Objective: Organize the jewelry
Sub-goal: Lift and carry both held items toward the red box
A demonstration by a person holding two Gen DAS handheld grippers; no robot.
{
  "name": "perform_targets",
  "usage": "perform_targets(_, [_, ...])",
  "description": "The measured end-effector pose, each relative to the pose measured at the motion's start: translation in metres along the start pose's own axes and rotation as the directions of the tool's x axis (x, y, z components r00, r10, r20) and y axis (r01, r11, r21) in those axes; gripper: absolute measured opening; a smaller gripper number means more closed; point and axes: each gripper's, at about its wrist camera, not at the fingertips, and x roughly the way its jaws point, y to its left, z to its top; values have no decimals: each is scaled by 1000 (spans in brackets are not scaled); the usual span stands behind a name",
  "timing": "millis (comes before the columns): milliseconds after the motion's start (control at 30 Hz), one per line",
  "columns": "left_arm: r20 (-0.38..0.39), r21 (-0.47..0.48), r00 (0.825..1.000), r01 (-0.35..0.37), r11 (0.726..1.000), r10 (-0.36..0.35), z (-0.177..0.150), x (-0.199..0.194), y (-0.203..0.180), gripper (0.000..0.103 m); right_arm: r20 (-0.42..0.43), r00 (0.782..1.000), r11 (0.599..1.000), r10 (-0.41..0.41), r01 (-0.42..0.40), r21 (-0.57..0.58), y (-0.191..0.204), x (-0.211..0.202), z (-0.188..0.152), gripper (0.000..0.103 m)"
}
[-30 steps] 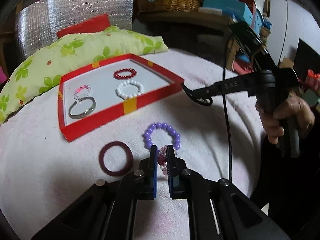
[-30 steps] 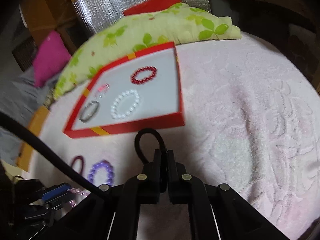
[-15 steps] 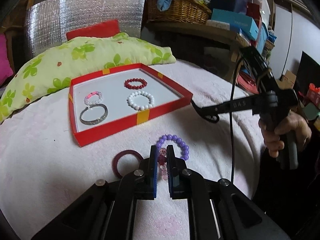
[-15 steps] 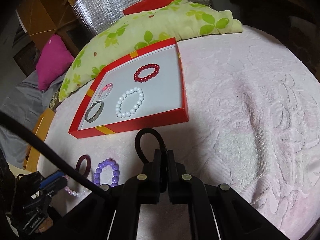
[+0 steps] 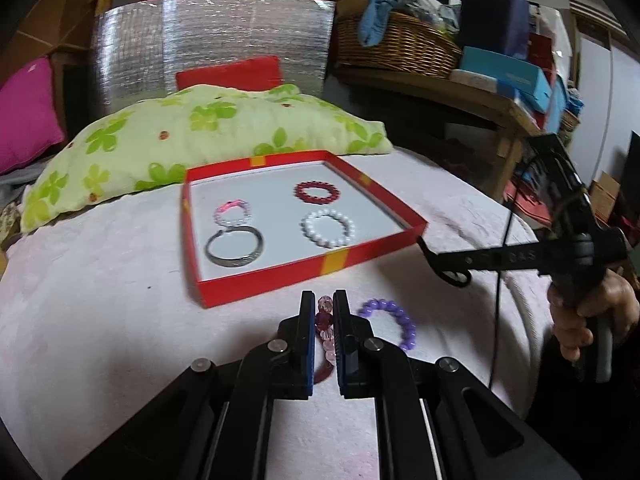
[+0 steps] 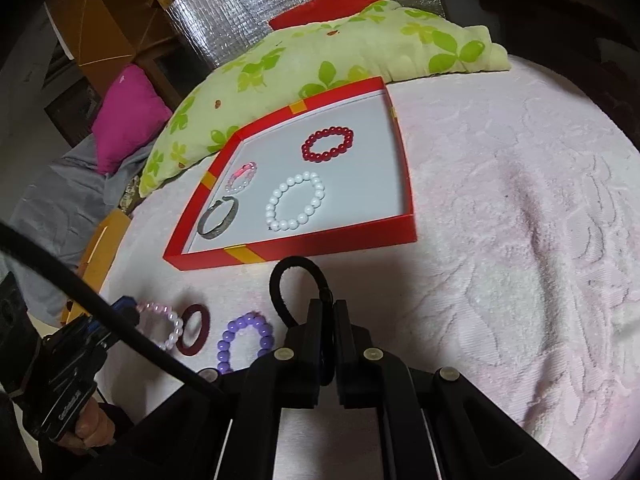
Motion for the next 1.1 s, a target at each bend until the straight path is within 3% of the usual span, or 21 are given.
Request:
perform_targets(367, [63,-19,998,-8,1000,9,5,-5,2,9,60,997,996,54,-50,-70,19,-11,-2,6])
perform_targets(667, [51,-23,999,-10,1000,11,9,4,1,9,69,995,996,74,-71,-45,16,-16,0,6])
perform_targets(1100, [94,-25,995,23,999,-21,39,19,-1,9,101,992,998,70,-69,-13,11,-20,10,6])
